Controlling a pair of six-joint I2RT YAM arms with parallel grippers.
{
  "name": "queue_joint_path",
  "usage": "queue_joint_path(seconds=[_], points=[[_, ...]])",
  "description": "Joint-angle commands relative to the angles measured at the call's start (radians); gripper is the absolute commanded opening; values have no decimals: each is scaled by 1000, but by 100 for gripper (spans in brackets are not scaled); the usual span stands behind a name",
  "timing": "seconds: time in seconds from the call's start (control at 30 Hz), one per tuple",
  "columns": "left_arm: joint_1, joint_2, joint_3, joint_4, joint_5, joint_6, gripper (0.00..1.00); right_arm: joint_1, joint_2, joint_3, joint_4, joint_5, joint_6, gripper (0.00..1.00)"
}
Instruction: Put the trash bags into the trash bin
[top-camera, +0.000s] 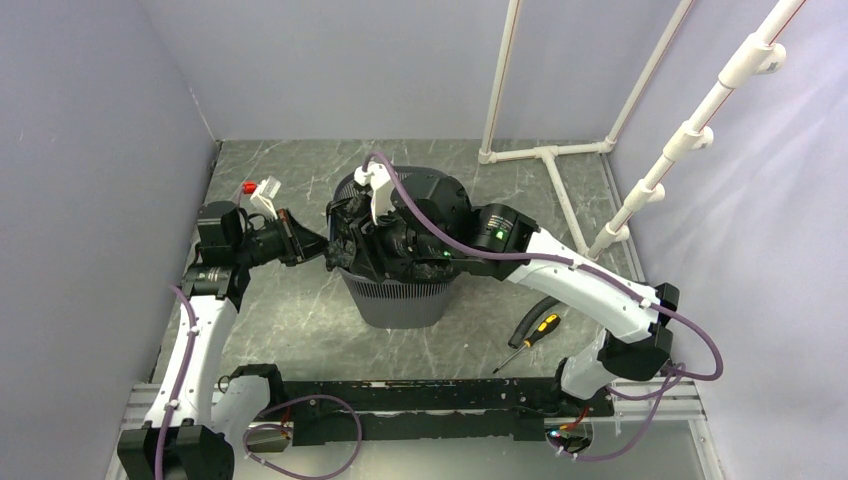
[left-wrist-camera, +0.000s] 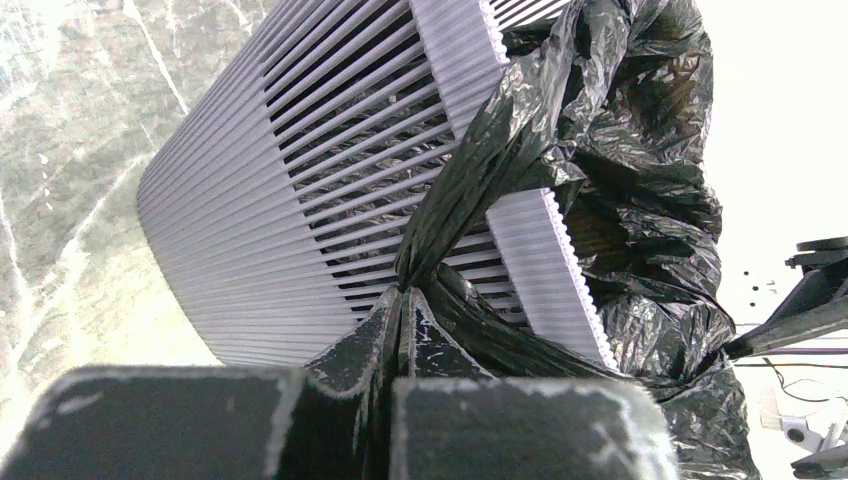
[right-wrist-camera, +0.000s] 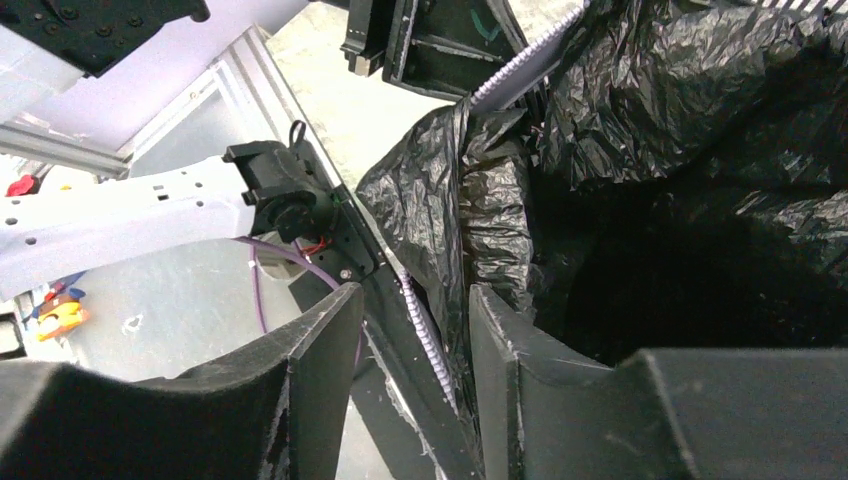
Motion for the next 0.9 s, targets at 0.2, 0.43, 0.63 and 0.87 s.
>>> queue_joint_path(seconds=[0.2,0.43,0.63,0.87], points=[[-6,4,29,55,41,-23,3,17,63,95,-28,-9,-39,40],[-7,4,20,60,43,-25,3,26,86,117,-32,9,-46,37],[-6,3,11,69,37,-37,3,42,89,137,-9,4,-54,5],[-7,4,-2,99,29,-69,3,88,131,203,-67,16,-76,0]])
